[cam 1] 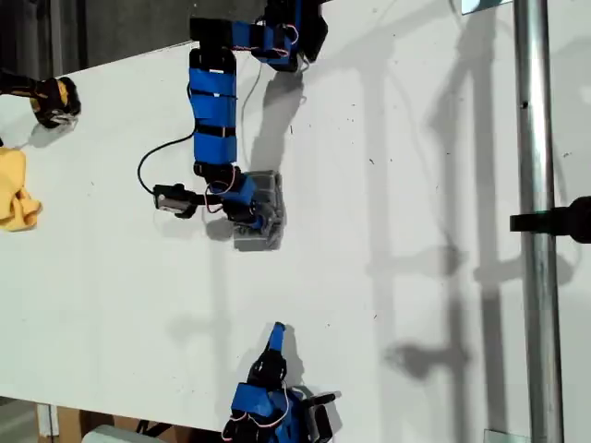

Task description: Grasp corners of a towel and fold twice.

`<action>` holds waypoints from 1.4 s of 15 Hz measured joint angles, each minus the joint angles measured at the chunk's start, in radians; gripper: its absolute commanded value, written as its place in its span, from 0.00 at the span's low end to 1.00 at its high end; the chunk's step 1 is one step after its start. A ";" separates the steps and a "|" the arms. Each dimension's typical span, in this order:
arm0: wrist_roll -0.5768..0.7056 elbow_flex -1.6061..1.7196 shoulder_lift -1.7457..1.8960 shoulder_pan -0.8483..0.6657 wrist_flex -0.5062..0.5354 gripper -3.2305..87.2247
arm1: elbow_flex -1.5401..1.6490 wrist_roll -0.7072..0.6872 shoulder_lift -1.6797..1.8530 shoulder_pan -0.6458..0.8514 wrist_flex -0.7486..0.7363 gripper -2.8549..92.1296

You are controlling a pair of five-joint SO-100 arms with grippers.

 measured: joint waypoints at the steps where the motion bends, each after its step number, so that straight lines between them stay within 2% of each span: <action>1: 0.000 0.000 0.000 0.000 0.000 0.05 | -0.043 0.000 -0.060 0.000 -0.008 0.04; 2: 0.000 0.000 0.000 0.000 0.000 0.05 | -0.067 0.000 -0.092 0.000 -0.009 0.08; 7: 0.000 0.000 0.000 0.000 0.000 0.05 | -0.247 -0.074 -0.101 0.005 0.086 0.44; 8: 0.000 0.000 0.000 0.000 0.000 0.05 | -0.287 -0.098 -0.091 0.009 0.104 0.48; 10: 0.000 0.000 0.000 0.000 0.000 0.05 | -0.308 -0.143 -0.014 0.029 0.109 0.48; 11: 0.000 0.000 0.000 0.000 0.000 0.05 | -0.307 -0.152 0.038 0.043 0.106 0.48; 13: -0.006 0.000 0.000 0.000 0.000 0.06 | -0.218 -0.155 0.236 0.080 0.083 0.40; 15: -0.009 0.000 0.000 0.000 0.000 0.06 | -0.049 -0.156 0.479 0.118 0.101 0.23; 17: -0.012 0.000 0.000 0.000 0.000 0.03 | 0.129 -0.144 0.735 0.143 0.215 0.06; 18: -0.015 0.000 0.000 0.000 0.000 0.03 | 0.215 -0.120 0.861 0.146 0.288 0.03; 21: -0.023 0.014 0.000 0.021 -0.029 0.04 | 0.534 -0.009 1.220 0.086 0.414 0.03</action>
